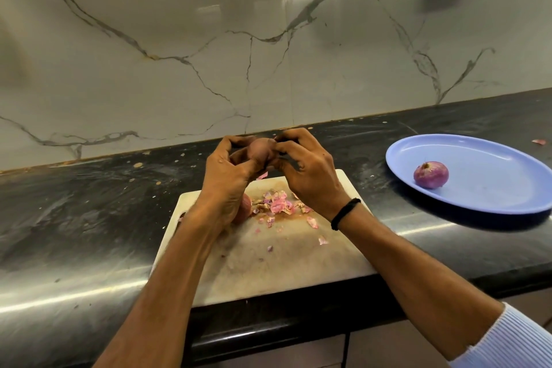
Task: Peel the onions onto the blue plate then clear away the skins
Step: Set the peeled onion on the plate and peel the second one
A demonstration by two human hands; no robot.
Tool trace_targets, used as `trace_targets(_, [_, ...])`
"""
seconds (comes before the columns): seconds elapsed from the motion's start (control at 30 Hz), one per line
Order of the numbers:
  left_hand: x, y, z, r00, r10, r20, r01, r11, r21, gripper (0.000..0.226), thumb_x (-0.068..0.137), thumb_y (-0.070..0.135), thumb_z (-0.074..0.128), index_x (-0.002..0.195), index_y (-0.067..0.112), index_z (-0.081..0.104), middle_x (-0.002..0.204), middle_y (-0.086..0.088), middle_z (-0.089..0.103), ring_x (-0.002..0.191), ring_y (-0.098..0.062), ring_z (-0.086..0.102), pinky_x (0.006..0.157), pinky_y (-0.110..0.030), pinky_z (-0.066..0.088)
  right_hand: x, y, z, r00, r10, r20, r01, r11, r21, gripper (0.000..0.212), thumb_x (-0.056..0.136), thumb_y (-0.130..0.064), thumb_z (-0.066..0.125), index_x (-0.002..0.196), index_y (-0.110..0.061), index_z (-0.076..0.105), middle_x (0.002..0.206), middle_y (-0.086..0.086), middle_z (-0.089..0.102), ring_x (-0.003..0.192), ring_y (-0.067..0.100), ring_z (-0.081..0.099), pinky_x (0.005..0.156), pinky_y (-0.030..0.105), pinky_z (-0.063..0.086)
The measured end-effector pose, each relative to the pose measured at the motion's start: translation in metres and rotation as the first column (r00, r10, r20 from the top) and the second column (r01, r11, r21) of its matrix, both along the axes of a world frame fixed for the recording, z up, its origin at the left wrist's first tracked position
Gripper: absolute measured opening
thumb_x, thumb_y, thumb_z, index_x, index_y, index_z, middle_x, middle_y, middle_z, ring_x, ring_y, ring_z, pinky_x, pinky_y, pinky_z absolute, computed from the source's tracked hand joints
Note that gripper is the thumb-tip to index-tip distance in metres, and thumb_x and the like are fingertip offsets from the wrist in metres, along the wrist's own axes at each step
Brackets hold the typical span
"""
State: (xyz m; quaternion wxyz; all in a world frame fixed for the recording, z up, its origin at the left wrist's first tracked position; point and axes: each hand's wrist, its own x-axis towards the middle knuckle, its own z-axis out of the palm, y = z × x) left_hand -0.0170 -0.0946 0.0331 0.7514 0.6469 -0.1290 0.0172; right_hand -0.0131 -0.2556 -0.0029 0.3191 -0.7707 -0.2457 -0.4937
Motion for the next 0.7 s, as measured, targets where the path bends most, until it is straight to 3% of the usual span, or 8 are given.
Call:
trace_targets(0.17, [-0.0029,-0.0014,0.0015,1.000,-0.016,-0.022,0.015,0.998,-0.055,0.049,0.070,0.017,0.075,0.115,0.005,0.060,0.108,-0.018,0.072,0.099,-0.029,0.073,0.083,-0.040,0.061,-0.0012,-0.0002,0.0002,1.000,-0.007,0.018,0.007,1.000,0.020,0.013,0.088,-0.001,0.069,0.098,0.005,0.073,0.099,0.016,0.064,0.087,0.025,0.064,0.078,0.031,0.057])
trace_targets(0.3, [-0.0038,-0.0020,0.0014,0.999,-0.027,-0.020,0.025,0.994,-0.102,0.045,0.069,0.015,0.075,0.111,0.005,0.061,0.106,-0.019,0.072,0.098,-0.029,0.072,0.081,-0.038,0.062,-0.0033,0.0006,-0.0010,0.999,0.005,0.044,-0.007,0.998,0.059,0.015,0.086,0.000,0.073,0.101,0.006,0.074,0.095,0.015,0.067,0.085,0.026,0.067,0.075,0.033,0.058])
trace_targets(0.6, [-0.0024,-0.0032,-0.0005,1.000,0.010,-0.012,-0.011,0.990,-0.138,0.045,0.071,0.013,0.073,0.115,0.005,0.066,0.115,-0.020,0.069,0.104,-0.032,0.070,0.080,-0.040,0.062,-0.0061,0.0074,-0.0001,0.996,-0.062,0.063,0.055,0.993,0.108,0.019,0.082,-0.001,0.078,0.099,0.004,0.075,0.095,0.016,0.070,0.088,0.020,0.067,0.088,0.013,0.052])
trace_targets(0.7, [0.0004,-0.0013,-0.0028,1.000,0.013,-0.027,-0.015,0.996,-0.086,0.043,0.075,0.009,0.072,0.118,0.007,0.069,0.115,-0.012,0.072,0.106,-0.029,0.070,0.090,-0.045,0.059,-0.0003,0.0063,-0.0020,0.997,-0.073,-0.018,0.074,0.995,0.071,0.022,0.082,-0.003,0.078,0.103,0.003,0.073,0.099,0.016,0.069,0.092,0.021,0.065,0.091,0.007,0.045])
